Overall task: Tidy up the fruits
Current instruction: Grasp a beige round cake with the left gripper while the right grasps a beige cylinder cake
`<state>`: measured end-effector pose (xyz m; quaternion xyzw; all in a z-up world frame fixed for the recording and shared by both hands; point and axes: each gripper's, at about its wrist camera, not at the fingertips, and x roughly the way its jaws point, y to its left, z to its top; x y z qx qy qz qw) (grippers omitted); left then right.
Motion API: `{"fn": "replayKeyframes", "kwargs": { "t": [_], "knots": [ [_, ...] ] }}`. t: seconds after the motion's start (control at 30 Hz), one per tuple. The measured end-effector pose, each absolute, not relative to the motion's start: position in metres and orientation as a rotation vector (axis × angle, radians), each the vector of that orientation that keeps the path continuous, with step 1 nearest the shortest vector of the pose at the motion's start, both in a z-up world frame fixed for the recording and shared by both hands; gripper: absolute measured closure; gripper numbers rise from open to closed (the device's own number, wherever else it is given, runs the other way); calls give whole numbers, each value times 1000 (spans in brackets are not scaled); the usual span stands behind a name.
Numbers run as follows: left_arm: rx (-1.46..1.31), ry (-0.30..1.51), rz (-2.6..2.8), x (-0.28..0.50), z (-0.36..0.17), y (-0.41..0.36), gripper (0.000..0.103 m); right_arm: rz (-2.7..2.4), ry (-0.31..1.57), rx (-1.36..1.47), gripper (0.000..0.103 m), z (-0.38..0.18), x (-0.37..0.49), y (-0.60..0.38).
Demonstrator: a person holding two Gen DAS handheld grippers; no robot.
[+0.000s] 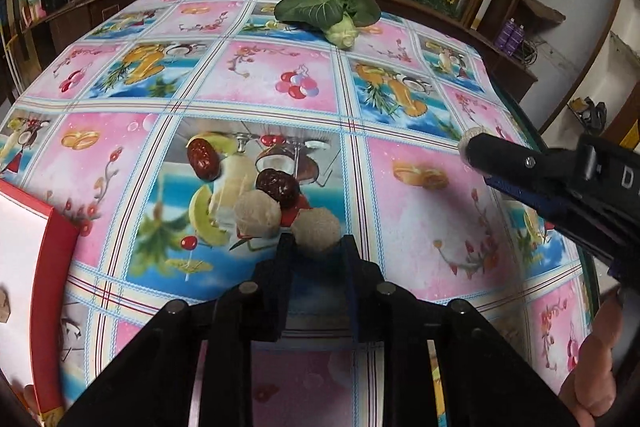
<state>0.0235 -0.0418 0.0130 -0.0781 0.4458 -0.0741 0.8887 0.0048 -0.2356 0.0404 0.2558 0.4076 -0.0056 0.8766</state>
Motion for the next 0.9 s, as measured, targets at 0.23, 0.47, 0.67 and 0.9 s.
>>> {"fn": "replayKeyframes", "kwargs": {
  "t": [0.23, 0.47, 0.67, 0.9],
  "knots": [
    [-201, 890, -141, 32, 12, -44, 79, -23, 849, 537, 75, 40, 6, -237],
    [-212, 863, -139, 38, 12, -48, 67, -21, 859, 536, 75, 35, 8, -236],
    [-185, 862, -137, 38, 11, -46, 78, -25, 845, 550, 75, 35, 6, -240],
    [-96, 833, -104, 10, 27, -42, 78, -3, 832, 554, 75, 39, 4, -239]
  ]
}}
